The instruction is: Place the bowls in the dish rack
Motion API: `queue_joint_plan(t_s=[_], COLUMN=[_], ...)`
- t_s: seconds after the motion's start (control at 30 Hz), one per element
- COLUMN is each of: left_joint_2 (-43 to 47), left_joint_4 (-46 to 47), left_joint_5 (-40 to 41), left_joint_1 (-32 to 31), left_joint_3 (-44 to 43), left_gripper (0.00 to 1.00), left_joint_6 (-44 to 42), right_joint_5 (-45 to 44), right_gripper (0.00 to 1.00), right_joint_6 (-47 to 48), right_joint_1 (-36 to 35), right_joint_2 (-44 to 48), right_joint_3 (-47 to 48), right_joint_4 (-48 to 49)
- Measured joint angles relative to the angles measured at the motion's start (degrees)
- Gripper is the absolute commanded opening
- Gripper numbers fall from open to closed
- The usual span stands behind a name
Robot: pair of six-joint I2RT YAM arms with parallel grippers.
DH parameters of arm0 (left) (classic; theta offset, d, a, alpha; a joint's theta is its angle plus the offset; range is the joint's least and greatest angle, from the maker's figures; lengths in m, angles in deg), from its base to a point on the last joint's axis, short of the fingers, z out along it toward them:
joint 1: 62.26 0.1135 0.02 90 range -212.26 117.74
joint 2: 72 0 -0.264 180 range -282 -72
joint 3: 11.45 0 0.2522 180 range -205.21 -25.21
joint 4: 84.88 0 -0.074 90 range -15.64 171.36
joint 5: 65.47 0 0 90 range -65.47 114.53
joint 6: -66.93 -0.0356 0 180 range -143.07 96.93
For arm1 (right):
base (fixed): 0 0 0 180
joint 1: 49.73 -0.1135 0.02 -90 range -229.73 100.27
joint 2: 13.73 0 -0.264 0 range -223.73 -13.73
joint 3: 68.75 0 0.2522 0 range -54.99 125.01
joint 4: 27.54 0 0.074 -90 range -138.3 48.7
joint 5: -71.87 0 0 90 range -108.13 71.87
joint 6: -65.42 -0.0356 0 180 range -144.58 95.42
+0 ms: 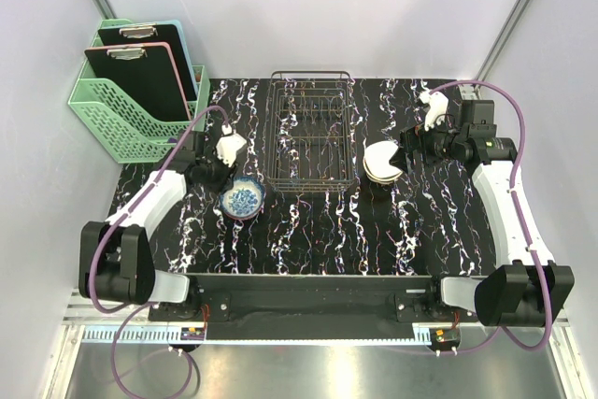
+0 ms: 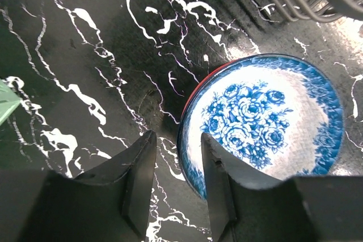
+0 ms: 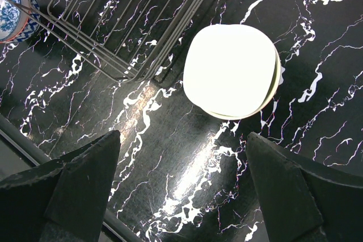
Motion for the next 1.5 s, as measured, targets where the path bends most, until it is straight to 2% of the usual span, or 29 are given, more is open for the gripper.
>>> queue_joint_plan(t_s=[0.13,0.23,0.6,1.23,1.5], left_joint_2=[-1.6,-2.6,-3.0,-0.2,1.6], left_joint_4=[0.1,0.2,0.9,-2.1,-5.5], left_joint_5=[0.0,0.0,-0.4,0.7,-0.9], left_joint_1=[0.0,0.0,-0.1,-0.1,-0.1], left_joint_3=[0.6,0.8,0.8,-1.9,-5.9], left_gripper=[0.43,0.39,0.00,0.00,0.00], left_joint_6=[-0.2,-0.5,0.1,1.7,1.6], right_joint_5=[0.0,0.0,0.0,0.1,4.0], right_gripper=[1.00,1.00,1.00,1.00,1.00], right_joint_6=[0.0,0.0,-0.1,-0.2,-2.2], right_joint_1=[-0.1,-0.2,-0.3,-2.6,-4.4], right_joint_2=[0.0,0.0,0.0,-0.7,-1.6], right_joint_3=[0.0,0.0,0.0,0.0,2.2], right_joint_4=[0.0,0.0,0.0,0.0,-1.2])
